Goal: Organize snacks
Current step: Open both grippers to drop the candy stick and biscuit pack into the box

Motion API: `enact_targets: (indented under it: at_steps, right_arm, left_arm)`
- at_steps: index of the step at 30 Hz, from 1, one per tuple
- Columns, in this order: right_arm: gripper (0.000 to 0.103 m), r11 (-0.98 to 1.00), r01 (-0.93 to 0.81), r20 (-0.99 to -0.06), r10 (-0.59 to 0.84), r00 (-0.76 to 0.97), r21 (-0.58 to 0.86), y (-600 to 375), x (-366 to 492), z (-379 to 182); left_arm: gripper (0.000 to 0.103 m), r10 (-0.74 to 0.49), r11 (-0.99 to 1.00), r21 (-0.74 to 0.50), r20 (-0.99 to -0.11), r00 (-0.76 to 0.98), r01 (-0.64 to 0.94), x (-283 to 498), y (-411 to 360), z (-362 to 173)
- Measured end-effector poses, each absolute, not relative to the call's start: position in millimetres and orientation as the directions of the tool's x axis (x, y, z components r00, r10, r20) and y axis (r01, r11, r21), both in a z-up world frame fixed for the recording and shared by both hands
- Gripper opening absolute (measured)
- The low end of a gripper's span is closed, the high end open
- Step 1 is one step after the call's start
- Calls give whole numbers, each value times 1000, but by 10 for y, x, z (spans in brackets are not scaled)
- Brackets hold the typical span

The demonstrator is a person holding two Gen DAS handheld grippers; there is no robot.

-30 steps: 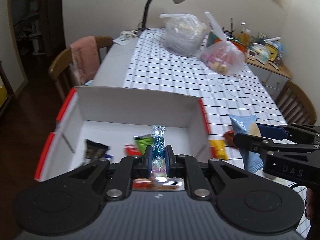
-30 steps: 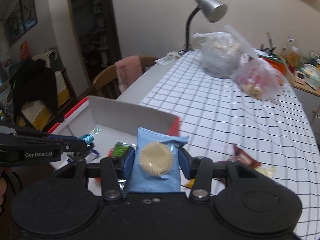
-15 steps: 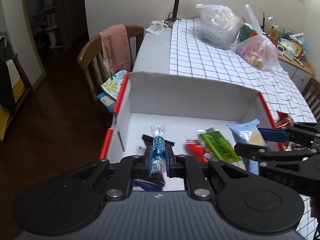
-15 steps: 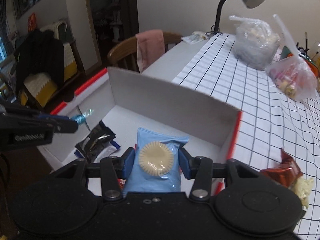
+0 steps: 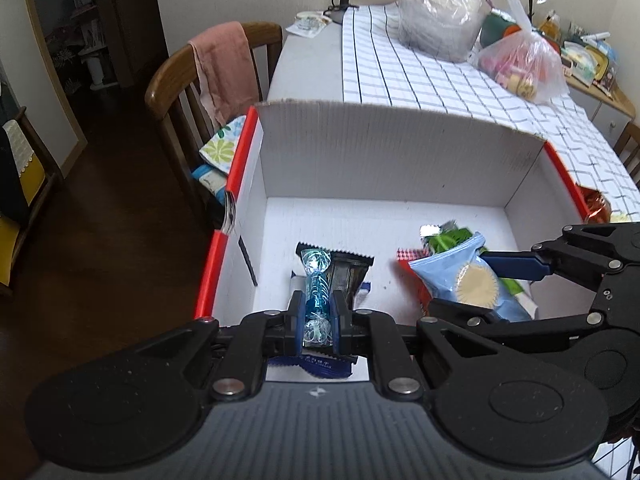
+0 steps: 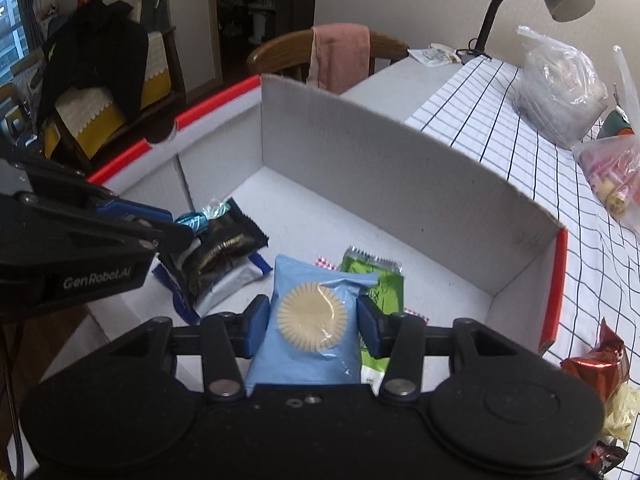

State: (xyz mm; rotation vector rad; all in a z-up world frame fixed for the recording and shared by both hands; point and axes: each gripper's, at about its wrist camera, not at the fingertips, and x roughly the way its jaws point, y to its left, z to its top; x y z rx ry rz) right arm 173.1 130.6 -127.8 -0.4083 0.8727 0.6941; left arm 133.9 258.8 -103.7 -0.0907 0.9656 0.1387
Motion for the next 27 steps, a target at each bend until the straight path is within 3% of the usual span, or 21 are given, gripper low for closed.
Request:
enact_targets:
  at_steps: [21,27]
  right_arm:
    - [49,747,-663,-775,450,443,54,1053,1751,-1109]
    - [50,756,-647,-739,493,458,103,872,1707,-921]
  left_arm:
    - [13,66,990,-15,-833,549,-141,1244,2501,-1026]
    - [18,47,991,-37,-809,585,-130,1160,2448,-853]
